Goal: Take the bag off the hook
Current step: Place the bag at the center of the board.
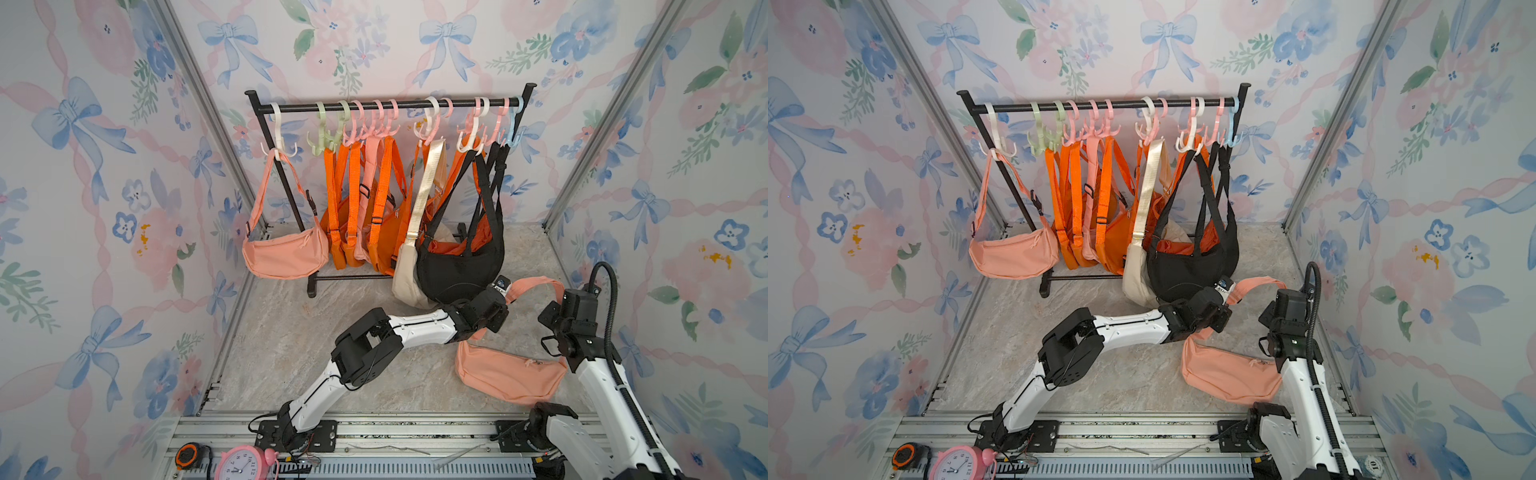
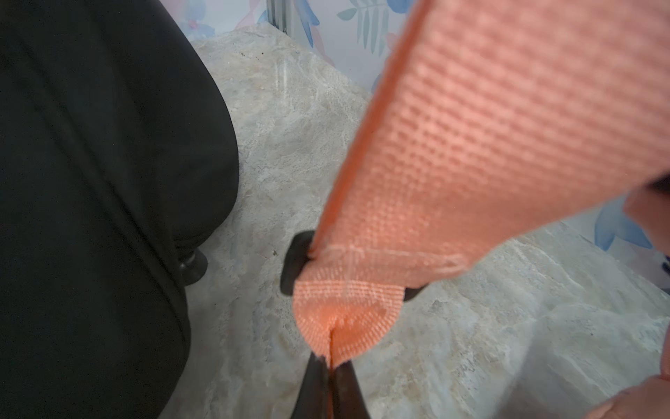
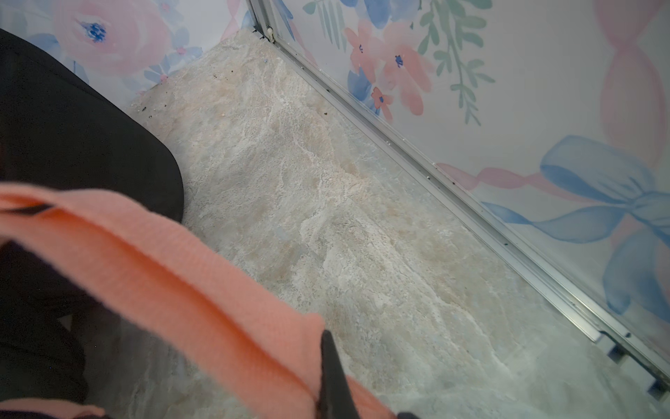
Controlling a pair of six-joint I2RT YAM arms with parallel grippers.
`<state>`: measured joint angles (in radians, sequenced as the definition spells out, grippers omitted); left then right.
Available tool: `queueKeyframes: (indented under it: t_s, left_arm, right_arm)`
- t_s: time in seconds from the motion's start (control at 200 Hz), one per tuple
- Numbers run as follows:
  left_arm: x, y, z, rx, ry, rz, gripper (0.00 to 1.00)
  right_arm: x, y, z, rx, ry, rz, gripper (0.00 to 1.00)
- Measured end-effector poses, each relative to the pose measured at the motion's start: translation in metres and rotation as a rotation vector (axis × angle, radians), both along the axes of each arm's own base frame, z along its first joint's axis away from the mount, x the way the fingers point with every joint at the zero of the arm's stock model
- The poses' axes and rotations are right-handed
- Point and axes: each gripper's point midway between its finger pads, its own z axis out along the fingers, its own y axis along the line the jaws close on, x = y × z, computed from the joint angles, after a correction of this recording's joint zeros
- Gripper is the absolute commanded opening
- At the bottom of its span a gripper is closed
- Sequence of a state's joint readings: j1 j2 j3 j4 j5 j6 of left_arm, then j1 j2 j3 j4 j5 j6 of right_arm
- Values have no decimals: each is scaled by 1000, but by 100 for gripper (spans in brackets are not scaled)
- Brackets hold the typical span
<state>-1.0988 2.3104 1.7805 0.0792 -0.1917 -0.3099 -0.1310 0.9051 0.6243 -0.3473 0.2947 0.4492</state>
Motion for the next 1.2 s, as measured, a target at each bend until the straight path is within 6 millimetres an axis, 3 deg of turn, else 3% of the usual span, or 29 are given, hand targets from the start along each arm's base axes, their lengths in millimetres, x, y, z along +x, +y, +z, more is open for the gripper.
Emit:
queueKeyframes:
  t_s: [0.32,0.53,0.61,0.69,0.9,0.99,1.065,1.12,1.2]
  left_arm:
    - [40,-8,-31,24,51,9,0]
    - [52,-5,-62,53,95,17,0]
    - [55,-4,-71,58,112,16,9]
    - [58,-3,-76,64,118,19,25]
    - [62,-9,-67,35,118,13,54]
    - [59,-12,-65,34,115,1,64]
    - [54,-15,-65,41,107,-16,85]
    - [49,-18,-65,42,106,-24,88]
    - [38,-24,-61,44,97,-46,90]
  right_arm:
    - [16,-22,-35,36,74,-56,1]
    - [20,-25,-64,73,144,-52,10]
    - [20,-27,-72,85,165,-55,15]
    - [21,-30,-77,104,167,-59,20]
    - [21,-34,-91,169,183,-67,32]
    - [21,-37,-92,196,173,-76,47]
    - [22,-38,-91,212,158,-76,62]
    - [23,-37,-90,223,151,-72,73]
    - [24,-36,-89,236,143,-71,81]
